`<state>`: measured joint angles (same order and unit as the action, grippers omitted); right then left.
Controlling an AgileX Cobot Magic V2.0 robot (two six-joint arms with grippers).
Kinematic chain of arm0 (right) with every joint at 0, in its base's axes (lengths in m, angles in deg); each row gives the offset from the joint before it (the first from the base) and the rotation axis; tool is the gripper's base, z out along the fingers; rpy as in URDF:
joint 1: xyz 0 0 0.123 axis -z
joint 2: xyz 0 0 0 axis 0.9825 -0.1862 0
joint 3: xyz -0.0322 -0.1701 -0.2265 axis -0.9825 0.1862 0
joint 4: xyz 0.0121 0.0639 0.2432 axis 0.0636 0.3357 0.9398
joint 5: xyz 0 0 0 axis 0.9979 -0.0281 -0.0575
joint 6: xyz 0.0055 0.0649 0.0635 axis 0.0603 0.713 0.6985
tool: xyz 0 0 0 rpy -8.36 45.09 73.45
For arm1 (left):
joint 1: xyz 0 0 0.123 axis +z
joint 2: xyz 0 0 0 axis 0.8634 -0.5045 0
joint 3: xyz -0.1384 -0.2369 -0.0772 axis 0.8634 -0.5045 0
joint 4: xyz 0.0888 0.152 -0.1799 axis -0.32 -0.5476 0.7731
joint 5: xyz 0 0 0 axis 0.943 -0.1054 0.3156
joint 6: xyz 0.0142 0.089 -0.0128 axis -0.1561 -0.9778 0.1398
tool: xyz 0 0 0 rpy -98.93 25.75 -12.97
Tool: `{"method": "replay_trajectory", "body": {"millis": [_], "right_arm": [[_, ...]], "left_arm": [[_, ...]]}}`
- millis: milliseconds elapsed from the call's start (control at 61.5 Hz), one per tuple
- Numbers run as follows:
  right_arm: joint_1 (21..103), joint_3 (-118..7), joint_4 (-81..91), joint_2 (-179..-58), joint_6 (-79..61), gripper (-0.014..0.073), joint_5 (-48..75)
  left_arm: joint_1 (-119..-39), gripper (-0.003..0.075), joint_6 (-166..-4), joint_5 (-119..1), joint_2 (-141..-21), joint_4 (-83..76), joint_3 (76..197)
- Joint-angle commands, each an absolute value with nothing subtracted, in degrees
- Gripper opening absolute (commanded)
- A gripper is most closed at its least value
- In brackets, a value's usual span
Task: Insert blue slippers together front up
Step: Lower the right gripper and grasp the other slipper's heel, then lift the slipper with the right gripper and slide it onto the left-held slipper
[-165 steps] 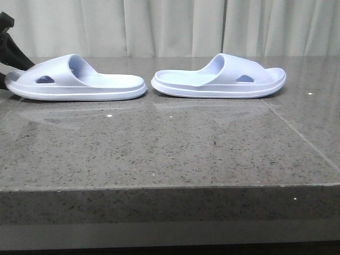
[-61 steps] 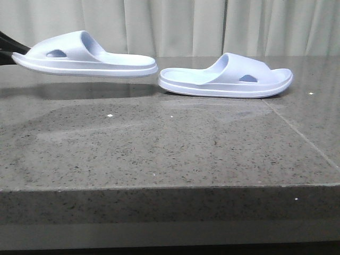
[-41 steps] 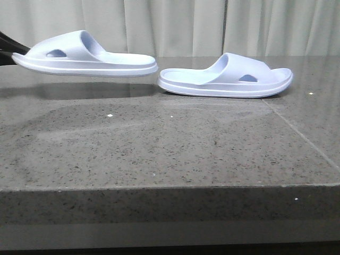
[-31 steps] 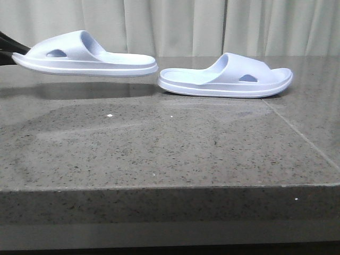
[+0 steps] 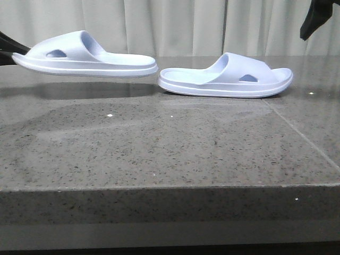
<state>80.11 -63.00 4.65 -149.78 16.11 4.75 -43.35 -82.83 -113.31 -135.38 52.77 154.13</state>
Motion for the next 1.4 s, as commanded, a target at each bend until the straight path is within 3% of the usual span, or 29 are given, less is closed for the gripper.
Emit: {"method": "replay_trajectory", "body": {"millis": [0,130,488,1074,1155,1383], "right_arm": [[81.4,-69.8,7.3,-152.1,14.5,0.0498,2.8],[82.6,-75.5,12.2,-157.3,11.7,0.0416,-4.1],[87.5,-82.1,38.9,-166.3,-3.9,0.0418,-18.5],[86.5,-82.1,46.4,-171.2,-9.5,0.0413,-27.6],[85.8,-82.1,47.8,-171.5,-10.6,0.0371,-28.2],[84.7,-82.1,49.6,-172.3,-10.6,0.0126,-29.1]], "left_arm": [[-43.2,-0.002,-82.5,-118.2,-133.0,57.3,155.3],[-43.2,-0.002,-82.5,-118.2,-133.0,57.3,155.3],[-43.2,-0.002,-82.5,-118.3,-133.0,57.3,155.3],[-43.2,-0.002,-82.5,-118.5,-133.0,57.3,155.3],[-43.2,-0.002,-82.5,-118.5,-133.0,57.3,155.3],[-43.2,-0.002,-82.5,-118.5,-133.0,57.3,155.3]]}}
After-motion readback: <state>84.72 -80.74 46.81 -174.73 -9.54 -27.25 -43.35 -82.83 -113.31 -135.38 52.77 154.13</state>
